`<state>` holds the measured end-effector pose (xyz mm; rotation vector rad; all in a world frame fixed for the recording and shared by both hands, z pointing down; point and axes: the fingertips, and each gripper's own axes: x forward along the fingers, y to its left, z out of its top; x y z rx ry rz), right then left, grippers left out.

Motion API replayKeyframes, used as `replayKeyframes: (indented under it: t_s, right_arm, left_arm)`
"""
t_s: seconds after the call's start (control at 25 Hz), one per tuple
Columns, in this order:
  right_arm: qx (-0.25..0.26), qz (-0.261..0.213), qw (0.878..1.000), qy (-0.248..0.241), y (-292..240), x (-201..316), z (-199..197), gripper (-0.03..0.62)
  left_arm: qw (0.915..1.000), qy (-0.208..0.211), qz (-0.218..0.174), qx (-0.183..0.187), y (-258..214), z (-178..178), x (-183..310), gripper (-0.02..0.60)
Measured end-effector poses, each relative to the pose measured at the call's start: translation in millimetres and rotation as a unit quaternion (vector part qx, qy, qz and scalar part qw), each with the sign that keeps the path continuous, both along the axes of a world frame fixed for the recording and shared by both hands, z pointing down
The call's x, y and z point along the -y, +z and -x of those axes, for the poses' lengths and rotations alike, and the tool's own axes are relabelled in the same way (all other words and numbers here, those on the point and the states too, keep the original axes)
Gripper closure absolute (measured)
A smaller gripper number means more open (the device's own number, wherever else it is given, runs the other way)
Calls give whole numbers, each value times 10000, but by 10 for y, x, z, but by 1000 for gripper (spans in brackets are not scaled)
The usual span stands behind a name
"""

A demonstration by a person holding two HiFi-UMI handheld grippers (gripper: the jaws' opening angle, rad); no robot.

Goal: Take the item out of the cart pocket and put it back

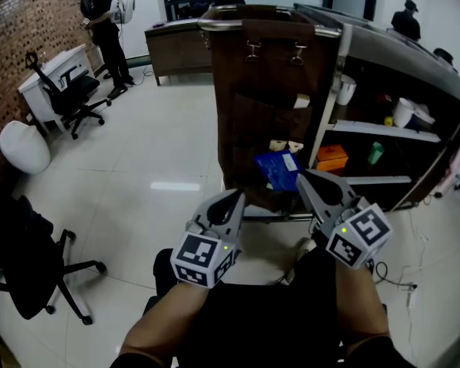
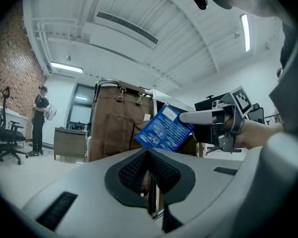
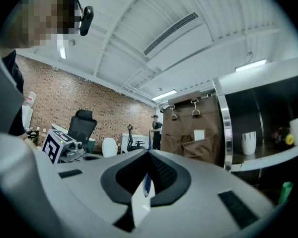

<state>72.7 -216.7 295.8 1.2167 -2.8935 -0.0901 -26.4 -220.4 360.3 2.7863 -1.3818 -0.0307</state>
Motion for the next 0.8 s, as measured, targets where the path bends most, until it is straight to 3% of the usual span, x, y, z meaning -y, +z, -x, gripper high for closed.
replayKeyframes:
  t_s: [0.4, 0.8]
  right_arm:
    - [-311, -744, 9967, 19, -832, 432, 102, 577]
    - [-447, -1073, 9932, -41, -1312, 785, 274, 579]
  left_arm:
    - [9998, -85, -186, -90, -265, 14, 162, 581]
    - [9995, -165, -225, -163, -376, 75, 344, 581]
